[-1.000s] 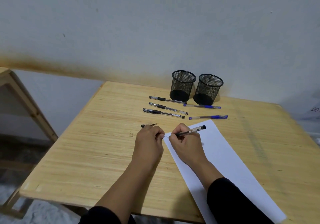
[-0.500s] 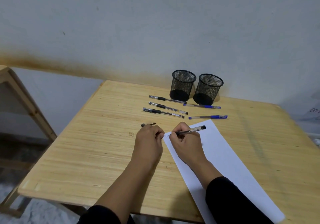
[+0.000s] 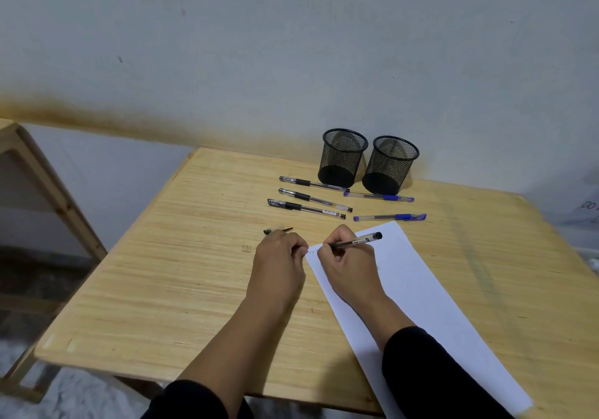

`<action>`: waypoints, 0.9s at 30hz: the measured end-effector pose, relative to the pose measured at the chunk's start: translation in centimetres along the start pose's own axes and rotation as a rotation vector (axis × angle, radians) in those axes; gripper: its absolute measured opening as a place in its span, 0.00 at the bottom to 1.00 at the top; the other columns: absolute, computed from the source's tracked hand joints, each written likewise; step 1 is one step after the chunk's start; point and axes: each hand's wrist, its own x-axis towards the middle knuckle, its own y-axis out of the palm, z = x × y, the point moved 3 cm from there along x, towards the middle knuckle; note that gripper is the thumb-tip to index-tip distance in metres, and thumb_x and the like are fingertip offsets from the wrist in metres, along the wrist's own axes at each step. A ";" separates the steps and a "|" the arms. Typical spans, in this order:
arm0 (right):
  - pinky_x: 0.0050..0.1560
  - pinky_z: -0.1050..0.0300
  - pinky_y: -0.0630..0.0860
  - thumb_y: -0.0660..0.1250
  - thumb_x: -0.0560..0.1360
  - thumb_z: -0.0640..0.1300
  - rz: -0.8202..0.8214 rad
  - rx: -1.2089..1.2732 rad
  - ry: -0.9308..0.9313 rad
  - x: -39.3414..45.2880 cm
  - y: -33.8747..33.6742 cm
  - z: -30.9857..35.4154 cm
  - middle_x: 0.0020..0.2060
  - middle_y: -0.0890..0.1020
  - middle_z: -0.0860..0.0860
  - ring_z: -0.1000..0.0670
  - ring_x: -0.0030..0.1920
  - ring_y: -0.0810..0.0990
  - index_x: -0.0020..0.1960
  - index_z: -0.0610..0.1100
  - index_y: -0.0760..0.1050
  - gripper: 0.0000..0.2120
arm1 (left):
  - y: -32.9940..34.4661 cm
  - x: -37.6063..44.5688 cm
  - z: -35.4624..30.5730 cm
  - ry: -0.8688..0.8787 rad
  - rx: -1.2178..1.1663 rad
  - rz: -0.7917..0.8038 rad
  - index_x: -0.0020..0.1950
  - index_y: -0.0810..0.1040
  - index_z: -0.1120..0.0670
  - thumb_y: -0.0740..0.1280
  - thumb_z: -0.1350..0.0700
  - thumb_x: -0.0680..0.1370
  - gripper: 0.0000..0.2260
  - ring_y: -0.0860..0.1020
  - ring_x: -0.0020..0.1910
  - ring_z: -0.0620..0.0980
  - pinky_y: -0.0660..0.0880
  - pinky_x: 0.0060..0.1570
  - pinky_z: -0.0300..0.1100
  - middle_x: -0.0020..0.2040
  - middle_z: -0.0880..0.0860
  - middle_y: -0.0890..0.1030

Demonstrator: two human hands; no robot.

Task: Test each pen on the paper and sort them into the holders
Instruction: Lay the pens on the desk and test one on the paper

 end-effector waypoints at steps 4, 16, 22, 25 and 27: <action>0.28 0.68 0.66 0.63 0.74 0.39 0.006 -0.004 0.001 0.1 0.1 0.0 0.27 0.73 0.52 0.55 0.29 0.71 0.39 0.45 0.69 0.06 | 0.1 0.0 0.1 0.002 0.007 0.007 0.44 0.81 0.56 0.65 0.62 0.75 0.06 0.71 0.40 0.44 0.63 0.38 0.26 0.42 0.52 0.79; 0.31 0.70 0.70 0.62 0.75 0.37 -0.027 0.123 0.057 0.2 -0.3 -0.3 0.31 0.77 0.50 0.55 0.33 0.74 0.41 0.44 0.71 0.05 | -0.4 -0.1 -0.1 0.009 -0.041 -0.084 0.46 0.80 0.55 0.65 0.62 0.75 0.06 0.73 0.43 0.44 0.64 0.42 0.20 0.44 0.48 0.76; 0.29 0.61 0.71 0.62 0.75 0.36 -0.032 0.501 0.288 0.5 -1.0 -0.4 0.31 0.78 0.47 0.51 0.31 0.74 0.43 0.46 0.76 0.08 | -1.5 1.2 1.2 -0.175 -0.029 -0.192 0.60 0.75 0.56 0.60 0.61 0.78 0.12 0.69 0.59 0.51 0.63 0.52 0.32 0.58 0.53 0.73; 0.20 0.64 0.63 0.57 0.77 0.36 -0.054 0.702 0.413 0.7 -1.5 0.4 0.29 0.78 0.45 0.51 0.27 0.72 0.44 0.43 0.77 0.11 | -0.9 1.9 1.9 -0.208 0.032 -0.087 0.52 0.79 0.59 0.61 0.62 0.77 0.09 0.68 0.58 0.53 0.65 0.52 0.38 0.56 0.56 0.75; 0.19 0.64 0.61 0.57 0.78 0.38 -0.058 0.734 0.423 0.9 -1.6 0.9 0.27 0.78 0.46 0.52 0.25 0.72 0.44 0.45 0.75 0.10 | -0.9 2.2 1.8 -0.196 0.046 -0.091 0.49 0.79 0.58 0.61 0.62 0.77 0.07 0.70 0.55 0.53 0.66 0.49 0.39 0.53 0.55 0.77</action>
